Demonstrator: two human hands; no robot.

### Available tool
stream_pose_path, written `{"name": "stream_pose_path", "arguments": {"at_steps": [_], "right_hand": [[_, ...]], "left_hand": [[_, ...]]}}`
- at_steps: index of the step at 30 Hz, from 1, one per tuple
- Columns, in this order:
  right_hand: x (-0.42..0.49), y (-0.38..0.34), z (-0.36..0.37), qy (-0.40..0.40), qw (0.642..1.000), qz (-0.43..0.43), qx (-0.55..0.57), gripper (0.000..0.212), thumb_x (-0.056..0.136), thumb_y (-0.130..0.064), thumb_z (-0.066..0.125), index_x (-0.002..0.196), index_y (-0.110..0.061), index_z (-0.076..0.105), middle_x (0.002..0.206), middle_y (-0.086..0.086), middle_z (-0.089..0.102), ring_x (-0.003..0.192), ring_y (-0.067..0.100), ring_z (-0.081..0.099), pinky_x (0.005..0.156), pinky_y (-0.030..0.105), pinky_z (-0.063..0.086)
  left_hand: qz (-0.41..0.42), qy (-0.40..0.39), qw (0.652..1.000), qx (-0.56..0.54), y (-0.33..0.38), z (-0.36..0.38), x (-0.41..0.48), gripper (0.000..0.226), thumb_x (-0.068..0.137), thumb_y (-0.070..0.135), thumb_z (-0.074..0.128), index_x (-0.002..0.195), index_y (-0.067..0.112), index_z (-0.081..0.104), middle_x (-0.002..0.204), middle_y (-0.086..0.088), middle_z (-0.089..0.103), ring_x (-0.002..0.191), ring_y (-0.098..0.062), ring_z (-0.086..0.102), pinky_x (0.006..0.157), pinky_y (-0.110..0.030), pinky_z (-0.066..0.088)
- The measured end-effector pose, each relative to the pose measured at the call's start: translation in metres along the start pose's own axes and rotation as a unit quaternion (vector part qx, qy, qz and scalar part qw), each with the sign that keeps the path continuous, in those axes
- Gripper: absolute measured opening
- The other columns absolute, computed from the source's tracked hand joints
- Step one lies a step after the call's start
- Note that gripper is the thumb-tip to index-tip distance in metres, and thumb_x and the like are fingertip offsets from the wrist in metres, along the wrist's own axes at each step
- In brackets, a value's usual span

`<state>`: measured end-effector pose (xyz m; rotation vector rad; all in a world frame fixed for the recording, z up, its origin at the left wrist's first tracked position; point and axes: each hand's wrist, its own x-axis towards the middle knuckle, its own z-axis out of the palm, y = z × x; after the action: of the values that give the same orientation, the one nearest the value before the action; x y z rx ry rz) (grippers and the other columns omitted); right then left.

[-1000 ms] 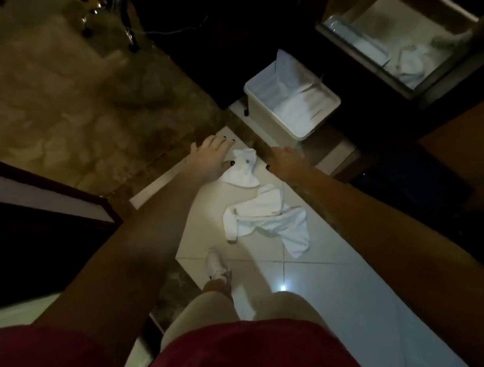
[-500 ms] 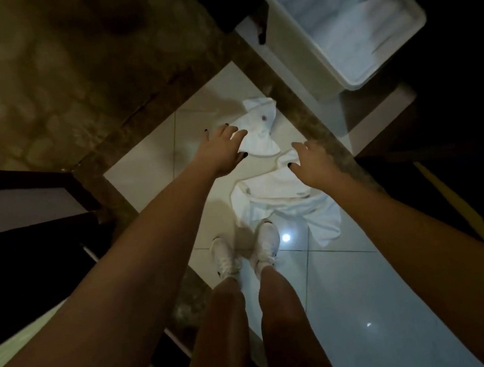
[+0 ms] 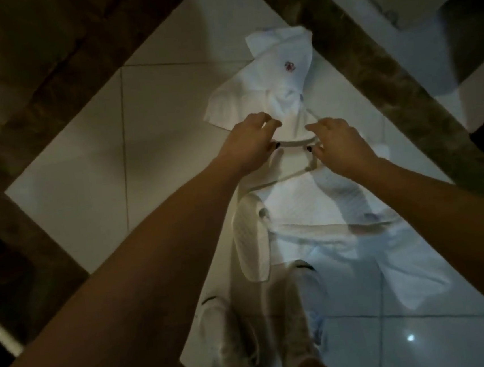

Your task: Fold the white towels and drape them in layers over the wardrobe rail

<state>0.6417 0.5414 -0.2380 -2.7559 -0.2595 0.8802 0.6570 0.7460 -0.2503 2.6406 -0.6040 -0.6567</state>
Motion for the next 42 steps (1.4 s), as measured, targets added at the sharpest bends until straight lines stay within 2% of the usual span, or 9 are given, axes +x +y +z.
{"name": "stream_pose_path", "arguments": {"at_steps": [6, 11, 15, 18, 21, 25, 28, 32, 42], "right_hand": [[0.042, 0.018, 0.055, 0.042, 0.999, 0.033, 0.005, 0.032, 0.096, -0.019, 0.055, 0.123, -0.002, 0.055, 0.128, 0.024, 0.045, 0.118, 0.041, 0.039, 0.098, 0.047, 0.040], [0.055, 0.018, 0.062, 0.108, 0.994, 0.030, 0.017, 0.023, 0.099, -0.019, 0.048, 0.111, -0.002, 0.057, 0.114, 0.023, 0.046, 0.106, 0.038, 0.043, 0.089, 0.048, 0.043], [0.026, 0.011, 0.050, 0.093, 0.995, -0.036, 0.021, 0.018, 0.087, -0.014, 0.061, 0.083, 0.003, 0.065, 0.087, 0.026, 0.055, 0.082, 0.043, 0.054, 0.066, 0.044, 0.045], [-0.017, -0.007, 0.025, 0.080, 0.994, -0.070, 0.034, 0.010, 0.086, -0.008, 0.064, 0.080, -0.001, 0.063, 0.084, 0.023, 0.057, 0.081, 0.040, 0.055, 0.067, 0.038, 0.035], [-0.056, -0.035, -0.026, 0.085, 0.991, -0.007, 0.100, 0.014, 0.097, -0.013, 0.053, 0.084, -0.008, 0.055, 0.087, 0.018, 0.061, 0.089, 0.035, 0.054, 0.071, 0.036, 0.028], [-0.106, -0.067, -0.114, 0.100, 0.981, 0.028, 0.166, 0.015, 0.101, -0.013, 0.044, 0.086, -0.009, 0.047, 0.070, 0.010, 0.048, 0.071, 0.037, 0.054, 0.062, 0.037, 0.032], [-0.147, -0.086, -0.191, 0.099, 0.978, 0.038, 0.178, 0.014, 0.102, -0.017, 0.042, 0.088, -0.015, 0.040, 0.070, 0.011, 0.051, 0.067, 0.035, 0.055, 0.059, 0.039, 0.040], [-0.199, -0.104, -0.298, 0.129, 0.969, 0.048, 0.207, 0.017, 0.100, -0.022, 0.049, 0.092, -0.008, 0.052, 0.077, 0.015, 0.059, 0.071, 0.031, 0.057, 0.061, 0.037, 0.044], [-0.363, -0.154, -0.497, 0.204, 0.935, 0.077, 0.280, 0.016, 0.095, -0.017, 0.058, 0.097, -0.007, 0.069, 0.089, 0.010, 0.063, 0.080, 0.020, 0.057, 0.068, 0.026, 0.039]], "left_hand": [[-0.017, 0.017, 0.999, -0.029, -0.025, 0.057, 0.040, 0.046, 0.090, 0.040, 0.063, 0.131, 0.023, 0.055, 0.138, -0.003, 0.047, 0.125, -0.026, 0.040, 0.095, -0.038, 0.038], [-0.037, 0.066, 0.997, -0.026, -0.034, 0.069, 0.058, 0.028, 0.083, 0.039, 0.068, 0.106, 0.026, 0.065, 0.120, 0.001, 0.051, 0.113, -0.024, 0.041, 0.080, -0.030, 0.022], [-0.038, 0.003, 0.998, -0.050, -0.026, 0.044, 0.040, 0.025, 0.088, 0.038, 0.066, 0.099, 0.015, 0.069, 0.107, -0.005, 0.061, 0.111, -0.028, 0.046, 0.078, -0.032, 0.032], [-0.039, -0.019, 0.995, -0.086, -0.006, 0.012, 0.003, 0.019, 0.091, 0.030, 0.064, 0.094, 0.012, 0.068, 0.094, -0.011, 0.067, 0.102, -0.029, 0.053, 0.079, -0.037, 0.039], [-0.068, -0.009, 0.988, -0.138, 0.024, -0.037, -0.035, 0.016, 0.092, 0.029, 0.062, 0.095, 0.014, 0.067, 0.091, -0.008, 0.066, 0.098, -0.024, 0.052, 0.073, -0.034, 0.038], [-0.081, 0.014, 0.985, -0.152, 0.068, -0.127, -0.066, 0.017, 0.093, 0.032, 0.060, 0.094, 0.016, 0.066, 0.092, -0.005, 0.065, 0.091, -0.013, 0.047, 0.066, -0.028, 0.030], [-0.070, 0.019, 0.982, -0.174, 0.101, -0.206, -0.079, 0.017, 0.093, 0.030, 0.063, 0.090, 0.014, 0.066, 0.089, -0.003, 0.067, 0.086, -0.018, 0.057, 0.069, -0.034, 0.044], [-0.014, 0.019, 0.989, -0.143, 0.149, -0.320, -0.096, 0.015, 0.091, 0.025, 0.064, 0.086, 0.011, 0.068, 0.081, -0.002, 0.064, 0.078, -0.021, 0.060, 0.073, -0.038, 0.048], [0.063, 0.037, 0.992, -0.103, 0.278, -0.538, -0.184, 0.007, 0.091, 0.022, 0.066, 0.086, 0.016, 0.063, 0.098, -0.005, 0.070, 0.092, -0.022, 0.064, 0.079, -0.036, 0.051]]}}
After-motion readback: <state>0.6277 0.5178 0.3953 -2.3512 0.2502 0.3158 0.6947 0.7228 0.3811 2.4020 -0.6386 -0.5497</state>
